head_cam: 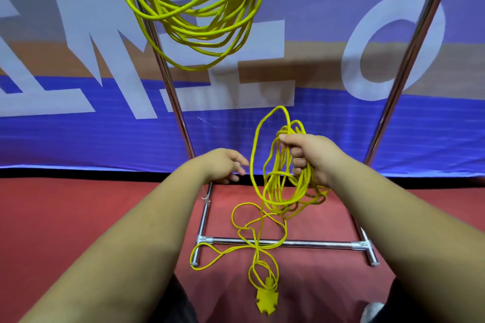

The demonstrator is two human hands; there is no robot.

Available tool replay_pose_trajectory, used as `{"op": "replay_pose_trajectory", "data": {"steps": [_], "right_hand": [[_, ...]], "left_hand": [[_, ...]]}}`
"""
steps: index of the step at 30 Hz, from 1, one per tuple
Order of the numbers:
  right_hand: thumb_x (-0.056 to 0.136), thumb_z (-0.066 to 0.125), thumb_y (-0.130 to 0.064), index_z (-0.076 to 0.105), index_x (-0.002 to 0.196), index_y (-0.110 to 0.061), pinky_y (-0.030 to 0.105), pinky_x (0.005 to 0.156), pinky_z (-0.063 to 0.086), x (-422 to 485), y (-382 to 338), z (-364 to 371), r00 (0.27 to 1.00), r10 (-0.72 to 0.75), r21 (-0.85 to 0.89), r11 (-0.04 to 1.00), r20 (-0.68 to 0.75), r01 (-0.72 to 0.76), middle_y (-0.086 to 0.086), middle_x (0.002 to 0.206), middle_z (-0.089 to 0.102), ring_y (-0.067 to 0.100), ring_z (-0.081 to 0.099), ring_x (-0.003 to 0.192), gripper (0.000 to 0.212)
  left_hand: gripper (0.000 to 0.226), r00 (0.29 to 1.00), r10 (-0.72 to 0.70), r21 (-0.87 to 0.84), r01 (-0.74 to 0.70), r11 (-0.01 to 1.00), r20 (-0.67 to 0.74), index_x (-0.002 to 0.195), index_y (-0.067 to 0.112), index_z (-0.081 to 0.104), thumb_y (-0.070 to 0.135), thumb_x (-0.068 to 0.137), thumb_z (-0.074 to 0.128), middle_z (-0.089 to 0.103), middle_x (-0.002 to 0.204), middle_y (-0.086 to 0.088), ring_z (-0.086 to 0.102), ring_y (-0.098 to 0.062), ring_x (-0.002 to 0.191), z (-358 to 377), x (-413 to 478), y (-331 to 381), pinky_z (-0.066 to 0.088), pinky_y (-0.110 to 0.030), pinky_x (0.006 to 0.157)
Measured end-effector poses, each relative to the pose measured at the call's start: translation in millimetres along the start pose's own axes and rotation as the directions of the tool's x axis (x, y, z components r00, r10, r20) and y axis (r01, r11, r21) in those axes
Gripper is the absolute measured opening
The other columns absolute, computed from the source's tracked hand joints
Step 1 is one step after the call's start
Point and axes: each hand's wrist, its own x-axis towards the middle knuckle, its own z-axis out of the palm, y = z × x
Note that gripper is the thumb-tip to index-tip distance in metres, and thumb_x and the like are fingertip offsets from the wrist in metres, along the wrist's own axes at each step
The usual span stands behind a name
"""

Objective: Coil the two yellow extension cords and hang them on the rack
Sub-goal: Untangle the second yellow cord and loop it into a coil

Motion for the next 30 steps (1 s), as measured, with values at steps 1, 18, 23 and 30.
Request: {"op": "replay_pose_trajectory", "data": {"steps": [1, 18, 23, 30], "right_hand": [[0.103, 0.068, -0.031, 0.062, 0.084, -0.017, 0.023, 0.042, 0.025, 0.0, -1.9, -0.9, 1.000, -0.006, 0.020, 1.000, 0.009, 0.006, -0.009, 0.053, 0.028, 0.009, 0.023, 0.039, 0.024], [0.105, 0.064, -0.030, 0.059, 0.079, -0.017, 0.024, 0.041, 0.026, -9.2, -15.6, -6.9, 0.985, -0.174, 0.198, 0.966, 0.009, 0.169, -0.008, 0.049, 0.028, 0.008, 0.024, 0.037, 0.030], [0.102, 0.069, -0.027, 0.056, 0.080, -0.020, 0.026, 0.043, 0.026, -4.2, -13.7, -15.7, 0.968, -0.232, 0.162, 0.956, -0.098, 0.245, -0.007, 0.050, 0.029, 0.011, 0.026, 0.038, 0.026], [0.096, 0.078, -0.031, 0.056, 0.085, -0.023, 0.027, 0.045, 0.031, 1.1, -23.4, -36.1, 0.922, -0.277, 0.194, 0.922, -0.271, 0.334, -0.006, 0.054, 0.033, 0.013, 0.029, 0.042, 0.025]], "left_hand": [[0.026, 0.991, 0.088, -0.033, -0.085, 0.996, 0.098, 0.124, 0.020, 0.067, 0.008, 0.104, 0.054, 0.074, 0.115, -0.007, 0.069, -0.016, 0.092, 4.9, -1.5, -0.6, 0.052, -0.026, 0.071], [0.019, 0.967, 0.154, -0.015, -0.154, 0.988, 0.202, 0.099, 0.019, 0.068, 0.024, 0.086, 0.081, 0.074, 0.088, 0.000, 0.066, -0.011, 0.081, 52.4, -1.8, -6.6, 0.049, -0.035, 0.079], [0.011, 0.994, 0.111, 0.372, -0.107, 0.922, 0.012, 0.088, 0.022, 0.068, 0.025, 0.098, 0.067, 0.065, 0.077, 0.000, 0.061, -0.018, 0.069, 35.3, -10.4, -6.9, 0.056, -0.031, 0.064], [0.024, 0.907, -0.225, 0.746, 0.422, 0.516, -0.357, 0.116, 0.015, 0.072, 0.016, 0.092, 0.066, 0.069, 0.107, -0.003, 0.073, -0.028, 0.100, 8.4, -33.3, -40.5, 0.057, -0.036, 0.078]]}}
